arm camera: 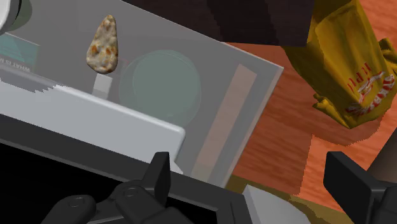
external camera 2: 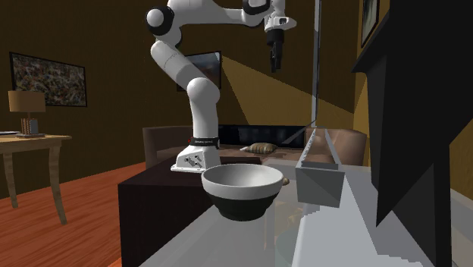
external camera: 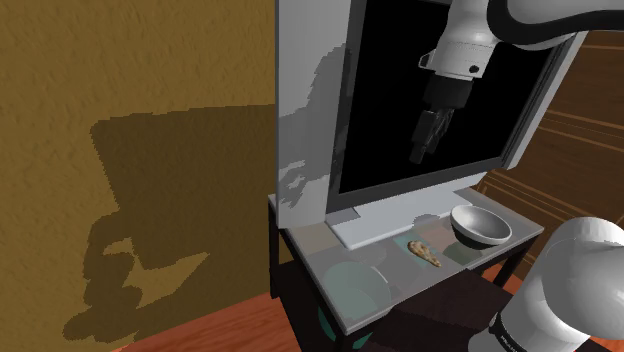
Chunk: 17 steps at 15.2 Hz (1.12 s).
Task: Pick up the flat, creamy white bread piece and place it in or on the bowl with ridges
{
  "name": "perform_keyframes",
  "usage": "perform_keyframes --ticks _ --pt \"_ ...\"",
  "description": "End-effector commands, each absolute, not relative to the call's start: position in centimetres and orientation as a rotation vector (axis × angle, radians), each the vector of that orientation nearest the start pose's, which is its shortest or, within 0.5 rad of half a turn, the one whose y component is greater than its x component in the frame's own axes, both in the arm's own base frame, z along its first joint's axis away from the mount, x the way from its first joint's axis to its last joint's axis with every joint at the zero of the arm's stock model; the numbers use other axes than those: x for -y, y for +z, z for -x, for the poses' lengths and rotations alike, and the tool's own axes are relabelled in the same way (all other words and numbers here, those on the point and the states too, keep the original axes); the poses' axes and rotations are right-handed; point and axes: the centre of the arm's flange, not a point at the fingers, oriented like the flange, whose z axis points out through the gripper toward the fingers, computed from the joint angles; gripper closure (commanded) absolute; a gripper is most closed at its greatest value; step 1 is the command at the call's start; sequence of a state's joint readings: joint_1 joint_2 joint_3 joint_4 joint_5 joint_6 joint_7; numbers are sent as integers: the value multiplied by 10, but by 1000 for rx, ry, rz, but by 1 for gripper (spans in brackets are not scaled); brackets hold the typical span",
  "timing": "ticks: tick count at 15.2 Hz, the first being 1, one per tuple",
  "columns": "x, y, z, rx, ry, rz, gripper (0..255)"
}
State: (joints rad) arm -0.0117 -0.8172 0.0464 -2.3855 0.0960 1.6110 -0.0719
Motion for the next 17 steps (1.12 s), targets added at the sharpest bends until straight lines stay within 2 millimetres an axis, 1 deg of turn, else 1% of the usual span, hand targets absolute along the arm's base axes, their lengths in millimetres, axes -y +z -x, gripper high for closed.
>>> perform_keyframes --ticks 1,9,17 --pt "-25 590 -302 140 -67 3077 0" --pt "28 499 -314 69 5 3085 0" --pt "82 408 -319 -2 78 3090 0"
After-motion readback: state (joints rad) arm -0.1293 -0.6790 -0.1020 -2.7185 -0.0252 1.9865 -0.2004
